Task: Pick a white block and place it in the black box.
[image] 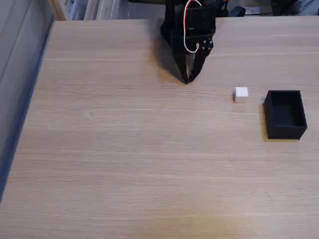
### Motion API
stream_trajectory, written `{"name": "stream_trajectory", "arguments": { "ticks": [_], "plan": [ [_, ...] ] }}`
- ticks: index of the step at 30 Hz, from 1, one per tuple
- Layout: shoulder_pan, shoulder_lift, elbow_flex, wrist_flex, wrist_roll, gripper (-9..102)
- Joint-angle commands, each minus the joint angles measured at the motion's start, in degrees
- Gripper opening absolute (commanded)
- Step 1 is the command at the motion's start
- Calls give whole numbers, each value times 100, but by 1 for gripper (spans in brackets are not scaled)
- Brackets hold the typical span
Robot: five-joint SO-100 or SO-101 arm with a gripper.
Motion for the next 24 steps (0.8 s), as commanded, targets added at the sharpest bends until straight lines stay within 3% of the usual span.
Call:
{"name": "stream_trajectory", "arguments": {
  "ticks": [1,16,24],
  "plan": [
    [-79,-325,-220,35,-18,0],
    [-1081,-3683,-3753,1160,1099,4],
    [-1626,-5212,-4491,519,1978,7]
  ]
}}
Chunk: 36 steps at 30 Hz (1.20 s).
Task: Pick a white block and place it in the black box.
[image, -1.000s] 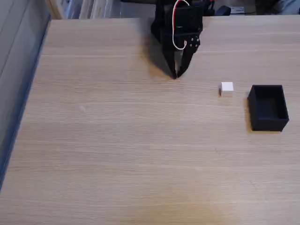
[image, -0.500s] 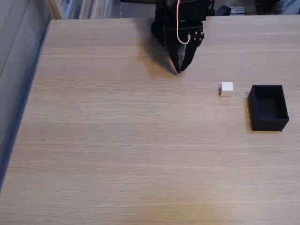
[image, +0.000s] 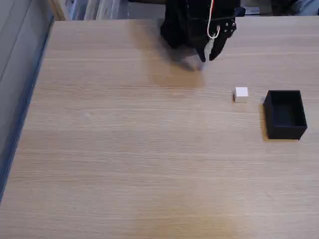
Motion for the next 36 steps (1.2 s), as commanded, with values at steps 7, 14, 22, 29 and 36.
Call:
{"name": "stream_trajectory", "arguments": {
  "ticks": [7,14,22,29,36],
  "plan": [
    [-88,-1740,-1178,-738,1354,19],
    [-53,-2628,-1898,-439,1740,27],
    [-281,-3050,-2118,-44,1978,29],
    [-545,-3480,-2698,211,2259,30],
    [-729,-3814,-2821,44,2364,30]
  ]
}}
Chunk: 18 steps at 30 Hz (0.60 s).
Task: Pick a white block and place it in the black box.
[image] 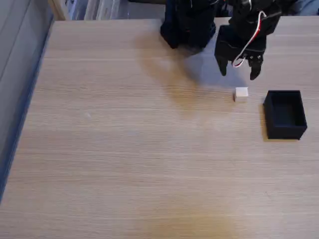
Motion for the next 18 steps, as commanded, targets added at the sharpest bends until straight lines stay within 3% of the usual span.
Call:
{"name": "stream_trajectory", "arguments": {
  "ticks": [1,18],
  "plan": [
    [-70,-105,-176,-105,79,30],
    [-149,-967,-264,-545,-141,30]
  ]
}}
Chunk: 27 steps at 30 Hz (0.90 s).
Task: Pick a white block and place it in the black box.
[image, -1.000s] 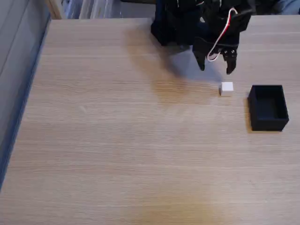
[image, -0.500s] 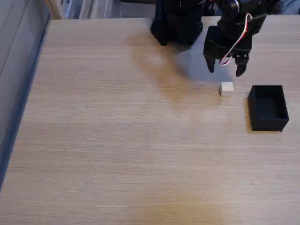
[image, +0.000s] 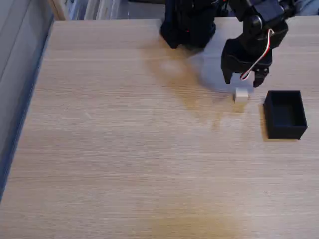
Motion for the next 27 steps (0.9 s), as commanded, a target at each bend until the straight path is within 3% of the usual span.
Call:
{"name": "stream_trajectory", "arguments": {
  "ticks": [1,27],
  "plan": [
    [70,-62,-185,-35,-53,30],
    [334,-756,-158,-519,-325,29]
  ]
}}
